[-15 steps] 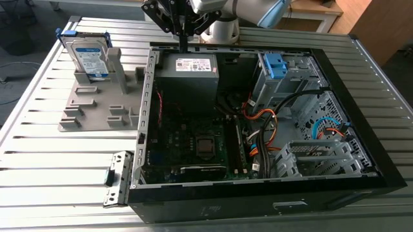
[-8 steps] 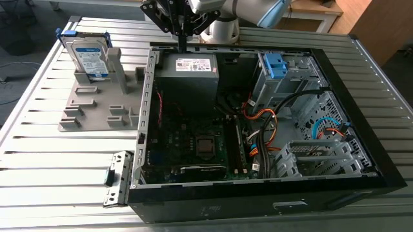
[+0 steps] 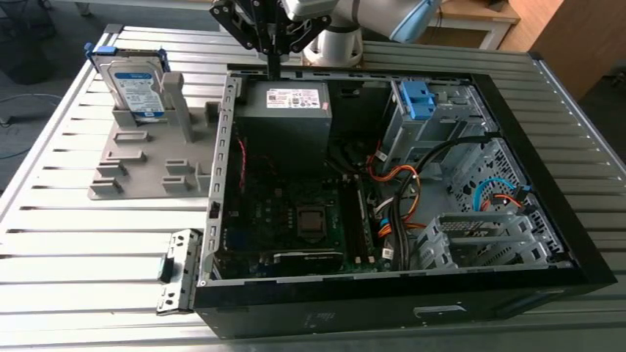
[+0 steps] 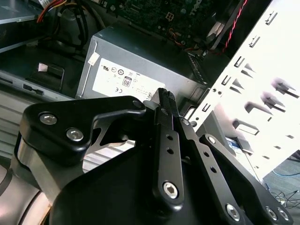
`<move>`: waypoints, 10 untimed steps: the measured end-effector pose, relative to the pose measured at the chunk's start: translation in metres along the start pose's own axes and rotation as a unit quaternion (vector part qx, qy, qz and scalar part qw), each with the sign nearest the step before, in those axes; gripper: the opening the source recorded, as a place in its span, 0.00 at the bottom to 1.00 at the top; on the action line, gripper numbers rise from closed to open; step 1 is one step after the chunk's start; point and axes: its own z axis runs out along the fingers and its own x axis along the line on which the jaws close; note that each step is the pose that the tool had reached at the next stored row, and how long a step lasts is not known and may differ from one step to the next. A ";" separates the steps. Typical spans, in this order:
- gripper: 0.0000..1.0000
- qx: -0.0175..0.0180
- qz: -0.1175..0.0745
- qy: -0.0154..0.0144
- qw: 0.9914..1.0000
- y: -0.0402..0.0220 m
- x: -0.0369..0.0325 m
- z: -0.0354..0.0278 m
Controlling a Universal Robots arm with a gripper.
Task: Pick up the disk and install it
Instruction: 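Reach for the disk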
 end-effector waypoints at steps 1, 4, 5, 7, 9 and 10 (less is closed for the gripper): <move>0.11 0.000 0.000 0.000 1.000 0.0000 0.0005 0.0000; 0.11 0.000 0.000 0.000 1.000 -0.0001 0.0019 0.0000; 0.11 0.000 0.000 0.000 1.000 -0.0001 0.0023 -0.0001; 0.11 0.000 0.000 0.000 1.000 -0.0002 0.0031 -0.0001; 0.11 0.000 0.000 0.000 1.000 -0.0003 0.0039 -0.0001; 0.11 0.000 0.000 0.000 1.000 -0.0003 0.0043 -0.0001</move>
